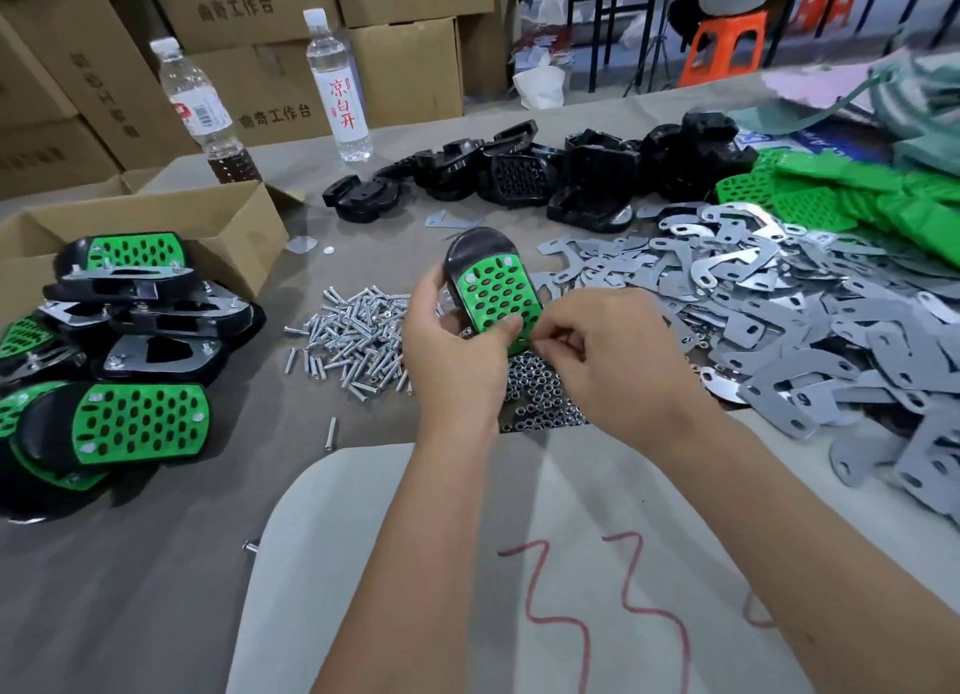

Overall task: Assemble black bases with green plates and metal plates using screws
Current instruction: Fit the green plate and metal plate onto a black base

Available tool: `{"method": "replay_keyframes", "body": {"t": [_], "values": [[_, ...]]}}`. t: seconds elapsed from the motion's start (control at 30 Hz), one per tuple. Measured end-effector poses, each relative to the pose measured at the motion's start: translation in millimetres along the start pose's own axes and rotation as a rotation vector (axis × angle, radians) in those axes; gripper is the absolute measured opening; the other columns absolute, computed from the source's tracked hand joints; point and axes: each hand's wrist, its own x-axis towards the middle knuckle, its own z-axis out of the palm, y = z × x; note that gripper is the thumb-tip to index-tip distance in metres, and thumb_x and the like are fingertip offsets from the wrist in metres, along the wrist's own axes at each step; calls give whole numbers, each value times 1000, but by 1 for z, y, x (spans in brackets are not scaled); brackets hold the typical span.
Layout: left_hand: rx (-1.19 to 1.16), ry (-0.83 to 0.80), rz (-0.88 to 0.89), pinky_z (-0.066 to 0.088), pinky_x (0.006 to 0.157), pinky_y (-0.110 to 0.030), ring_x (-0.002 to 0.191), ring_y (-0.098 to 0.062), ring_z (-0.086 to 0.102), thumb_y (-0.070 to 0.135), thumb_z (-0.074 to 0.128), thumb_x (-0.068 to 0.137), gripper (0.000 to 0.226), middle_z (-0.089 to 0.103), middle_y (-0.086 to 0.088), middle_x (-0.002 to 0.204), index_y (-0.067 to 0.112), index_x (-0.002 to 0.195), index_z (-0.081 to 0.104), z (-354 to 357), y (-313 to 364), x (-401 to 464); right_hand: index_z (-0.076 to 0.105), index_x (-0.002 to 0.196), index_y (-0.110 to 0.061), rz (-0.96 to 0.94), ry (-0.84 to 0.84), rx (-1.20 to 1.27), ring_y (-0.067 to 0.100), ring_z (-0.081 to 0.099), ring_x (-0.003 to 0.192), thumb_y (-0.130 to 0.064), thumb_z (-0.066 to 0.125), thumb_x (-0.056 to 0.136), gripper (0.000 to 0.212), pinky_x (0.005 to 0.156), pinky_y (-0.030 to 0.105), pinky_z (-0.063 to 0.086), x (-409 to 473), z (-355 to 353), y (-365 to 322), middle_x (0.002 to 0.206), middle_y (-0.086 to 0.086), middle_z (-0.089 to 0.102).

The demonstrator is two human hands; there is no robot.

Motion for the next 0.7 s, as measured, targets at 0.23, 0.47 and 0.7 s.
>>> {"method": "replay_keyframes", "body": {"t": [0.23, 0.47, 0.7], "values": [[268, 29, 200, 61, 80, -48, 83, -15, 74, -3, 75, 77, 56, 76, 4, 88, 39, 110, 60, 9, -5, -12, 74, 76, -8, 289, 58, 101, 27, 63, 61, 2, 72, 82, 11, 58, 37, 49, -2, 8, -3, 65, 8, 69], [-262, 17, -87, 65, 75, -45, 96, -32, 77, -11, 71, 87, 49, 74, -14, 104, 15, 127, 59, 16, 0, -12, 68, 112, -10, 772, -83, 1187, 12, 60, 59, -37, 86, 63, 58, 44, 19, 46, 2, -6, 14, 79, 5, 71], [-139, 40, 143, 56, 60, -19, 77, -8, 76, -5, 74, 84, 50, 77, 12, 79, 39, 104, 62, 17, 2, -14, 72, 117, -8, 579, -63, 1275, 19, 72, 86, -23, 83, 75, 47, 70, 31, 61, -2, -1, 17, 107, 18, 73]]}}
